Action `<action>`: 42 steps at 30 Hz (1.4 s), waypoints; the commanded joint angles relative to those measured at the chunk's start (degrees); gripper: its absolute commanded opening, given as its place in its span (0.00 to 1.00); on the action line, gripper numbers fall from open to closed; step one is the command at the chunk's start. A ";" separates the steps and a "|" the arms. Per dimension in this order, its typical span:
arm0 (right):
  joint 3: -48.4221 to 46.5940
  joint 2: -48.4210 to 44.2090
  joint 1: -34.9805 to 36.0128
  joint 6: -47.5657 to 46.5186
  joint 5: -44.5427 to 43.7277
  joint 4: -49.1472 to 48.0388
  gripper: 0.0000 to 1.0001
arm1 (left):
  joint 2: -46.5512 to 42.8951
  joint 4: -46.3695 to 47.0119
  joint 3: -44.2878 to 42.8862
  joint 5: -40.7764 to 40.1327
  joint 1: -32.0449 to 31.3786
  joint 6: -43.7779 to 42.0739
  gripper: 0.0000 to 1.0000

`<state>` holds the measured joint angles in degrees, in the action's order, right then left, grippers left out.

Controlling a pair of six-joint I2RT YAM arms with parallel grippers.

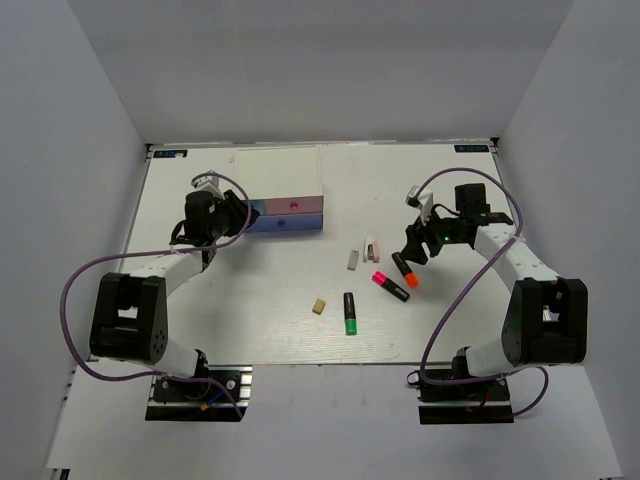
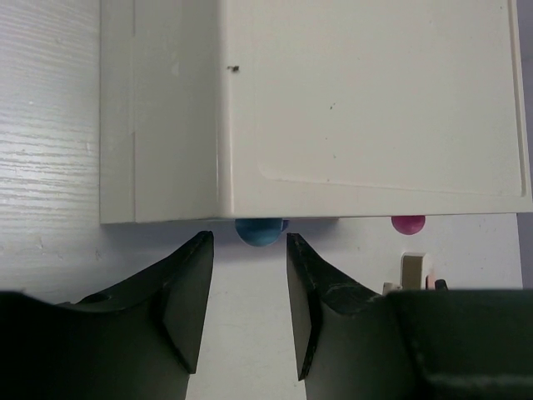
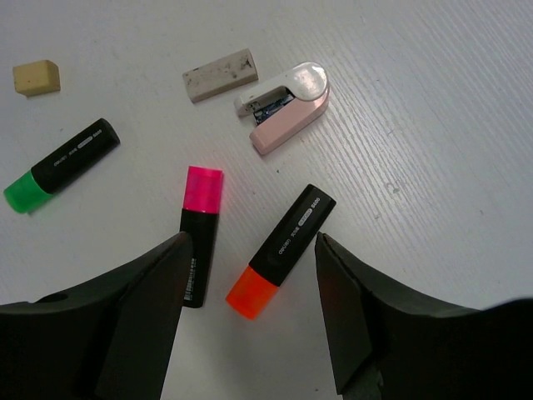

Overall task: Sort the stationery into containers
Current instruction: Open the drawer in the storage box.

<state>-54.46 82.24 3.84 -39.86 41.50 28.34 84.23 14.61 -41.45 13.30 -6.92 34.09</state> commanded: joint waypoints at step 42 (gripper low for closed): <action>-0.30 0.12 1.17 -1.63 1.31 -0.30 0.90 | -14.08 -4.33 9.54 1.99 0.15 -5.08 0.06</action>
<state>-53.56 82.24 3.97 -42.11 41.85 28.53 73.84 12.27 -33.32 14.98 -6.96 30.41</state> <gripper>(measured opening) 0.899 0.328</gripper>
